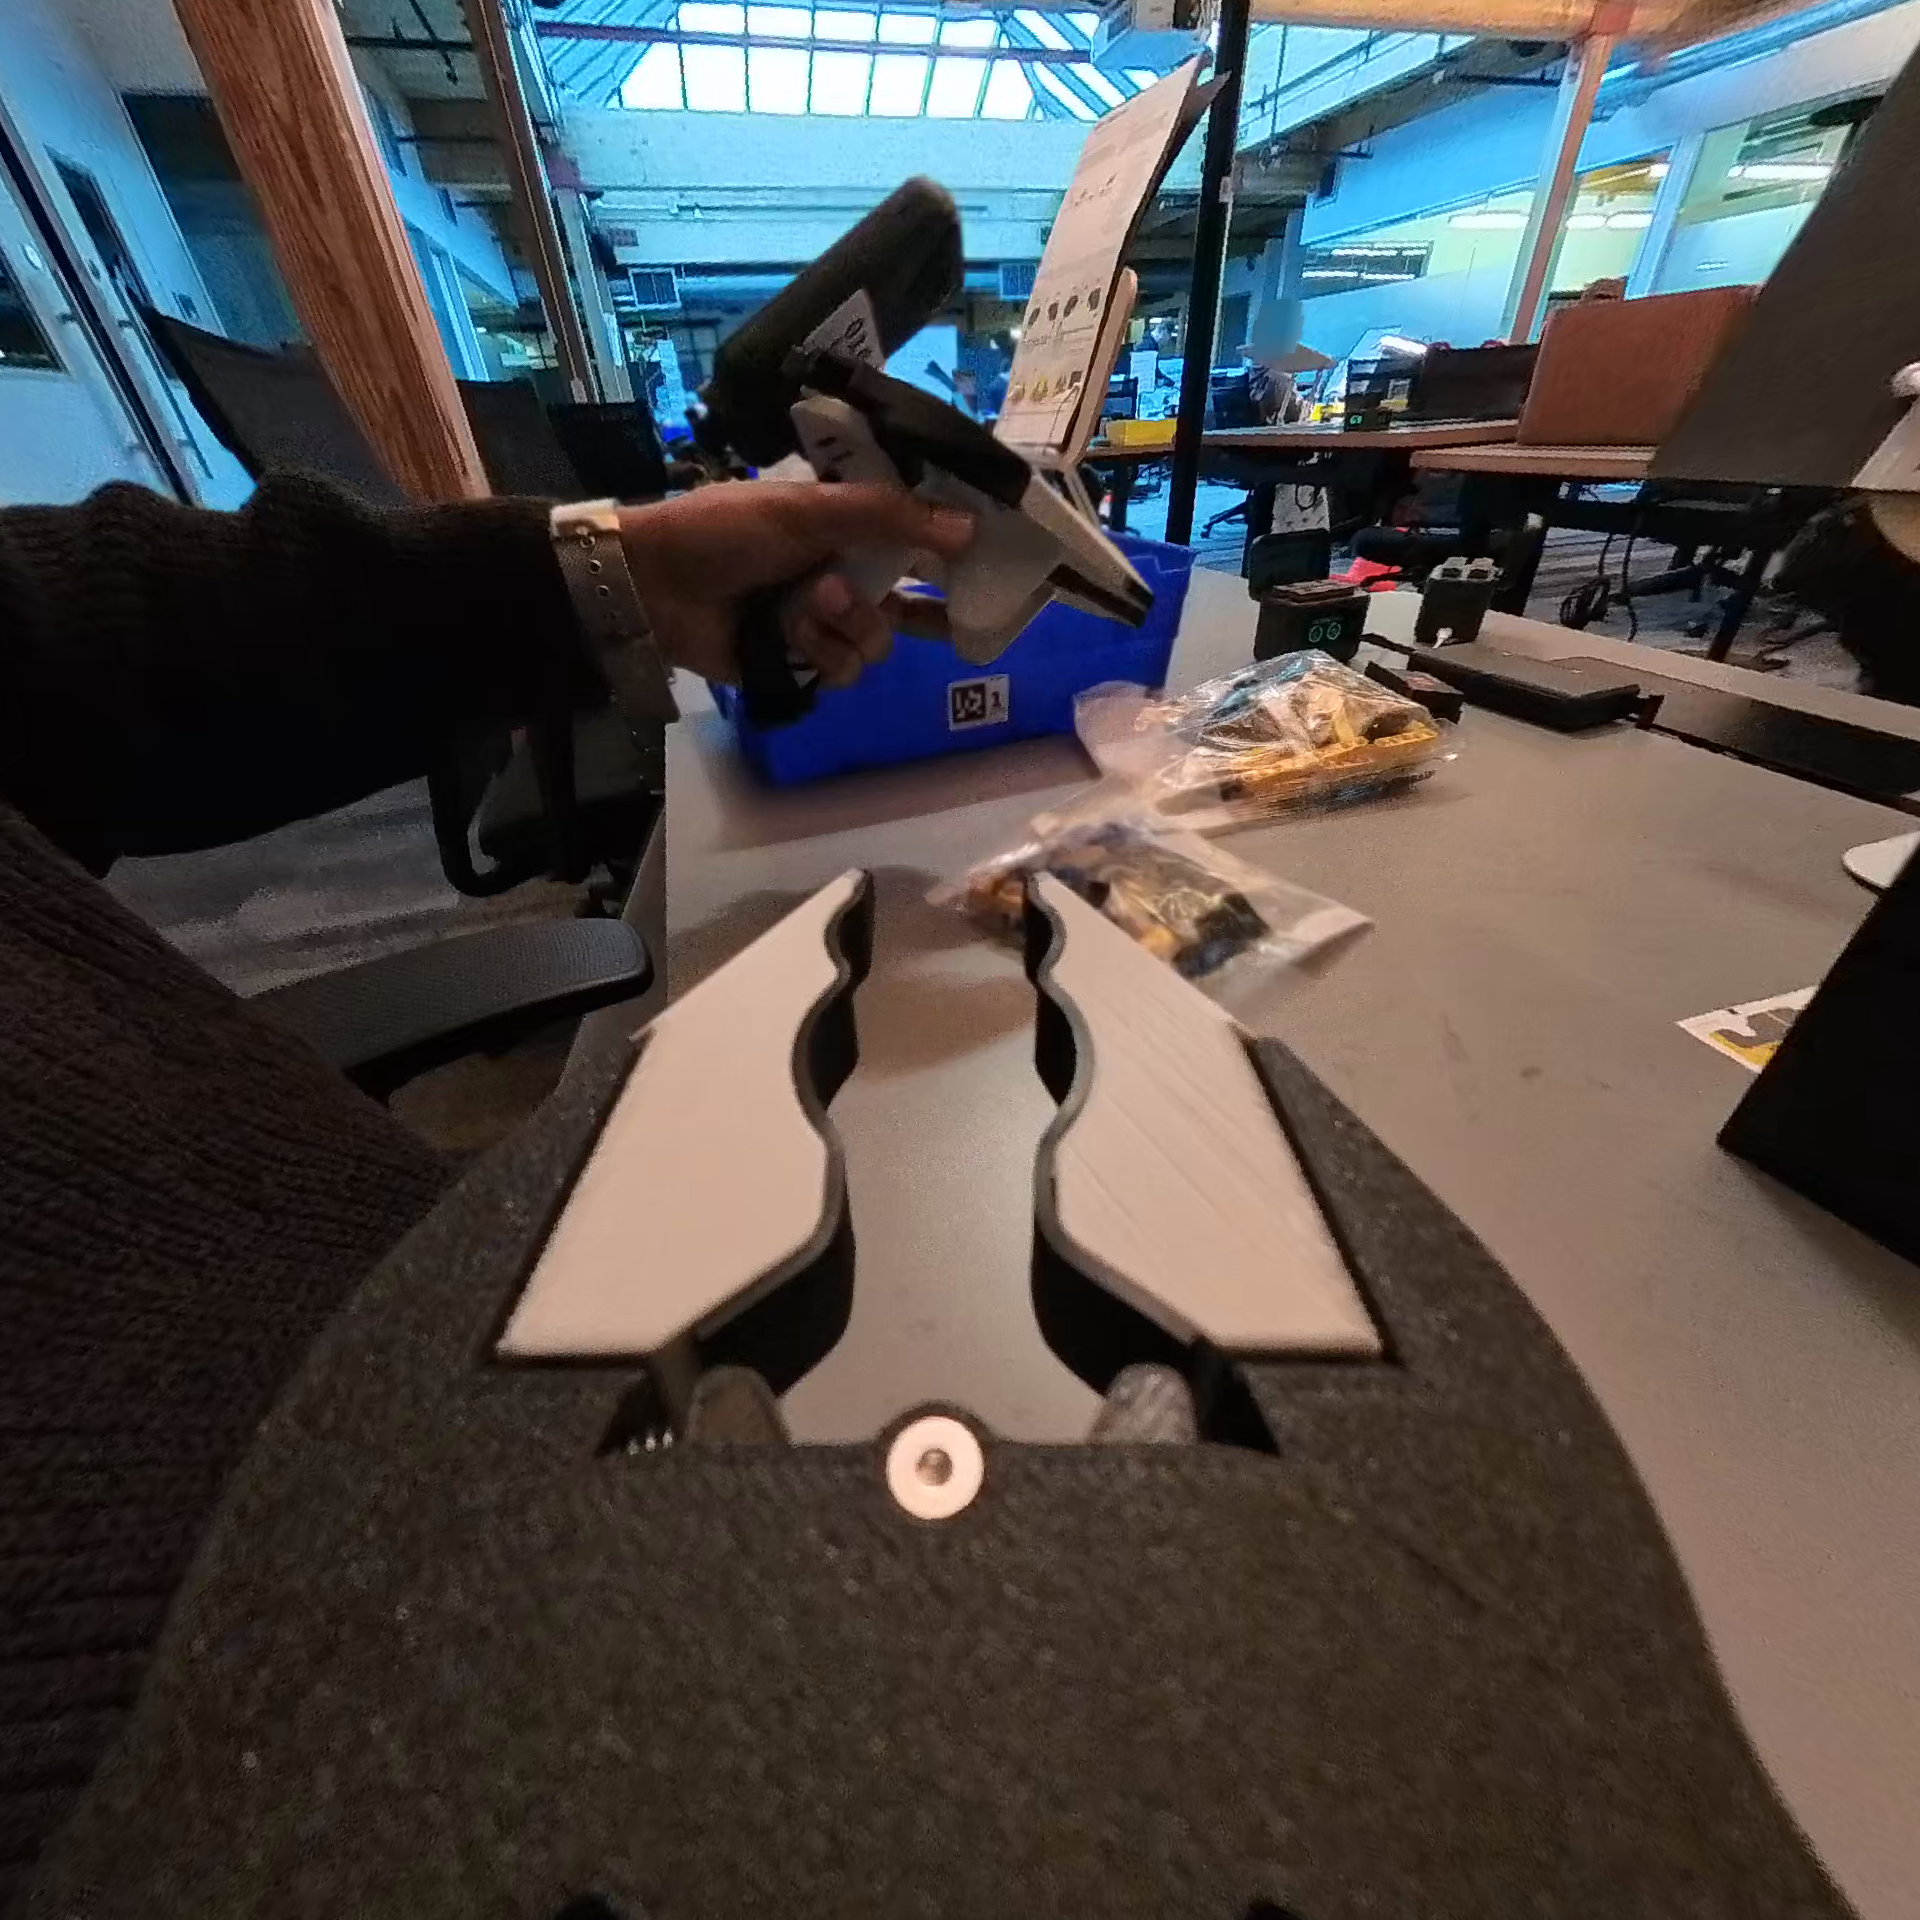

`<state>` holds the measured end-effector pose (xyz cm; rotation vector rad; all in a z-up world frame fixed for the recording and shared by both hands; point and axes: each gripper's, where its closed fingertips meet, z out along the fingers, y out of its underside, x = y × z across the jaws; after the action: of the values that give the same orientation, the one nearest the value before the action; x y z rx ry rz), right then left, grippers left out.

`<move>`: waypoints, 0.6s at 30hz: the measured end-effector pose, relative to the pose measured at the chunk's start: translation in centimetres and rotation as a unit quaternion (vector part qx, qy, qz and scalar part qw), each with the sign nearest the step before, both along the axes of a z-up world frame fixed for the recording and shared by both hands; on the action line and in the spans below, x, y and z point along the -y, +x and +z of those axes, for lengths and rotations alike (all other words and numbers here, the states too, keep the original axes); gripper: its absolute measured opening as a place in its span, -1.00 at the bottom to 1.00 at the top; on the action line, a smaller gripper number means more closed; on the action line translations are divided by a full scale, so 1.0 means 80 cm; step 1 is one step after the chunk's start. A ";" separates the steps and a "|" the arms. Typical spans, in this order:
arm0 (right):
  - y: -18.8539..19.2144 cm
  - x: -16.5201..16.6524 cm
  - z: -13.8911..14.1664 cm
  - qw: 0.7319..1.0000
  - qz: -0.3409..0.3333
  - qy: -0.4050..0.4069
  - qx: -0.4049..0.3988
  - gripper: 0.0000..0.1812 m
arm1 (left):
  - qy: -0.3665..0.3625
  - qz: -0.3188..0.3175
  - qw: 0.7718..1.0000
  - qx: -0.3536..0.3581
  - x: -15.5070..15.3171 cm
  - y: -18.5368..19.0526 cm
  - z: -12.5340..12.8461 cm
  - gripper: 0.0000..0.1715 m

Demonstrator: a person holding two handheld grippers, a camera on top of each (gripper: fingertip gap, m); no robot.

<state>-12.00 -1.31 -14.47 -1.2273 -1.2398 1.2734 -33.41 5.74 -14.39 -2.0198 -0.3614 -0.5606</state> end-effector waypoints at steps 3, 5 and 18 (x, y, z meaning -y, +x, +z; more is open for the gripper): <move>-0.002 0.002 -0.003 1.000 -0.002 0.010 0.008 -0.69 | 0.009 0.036 0.999 0.018 0.017 -0.022 -0.013 -0.70; -0.004 0.003 -0.006 1.000 -0.003 0.015 0.014 -0.70 | 0.009 0.044 0.999 0.004 0.028 -0.028 -0.020 -0.70; -0.026 -0.007 0.003 0.999 -0.005 -0.002 0.039 -0.70 | 0.050 0.035 0.980 -0.188 0.026 -0.019 -0.025 -0.71</move>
<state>-14.11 -0.77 -14.23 -1.2940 -1.2853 1.2308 -34.96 3.70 -16.37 -1.9551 -0.1697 -0.1430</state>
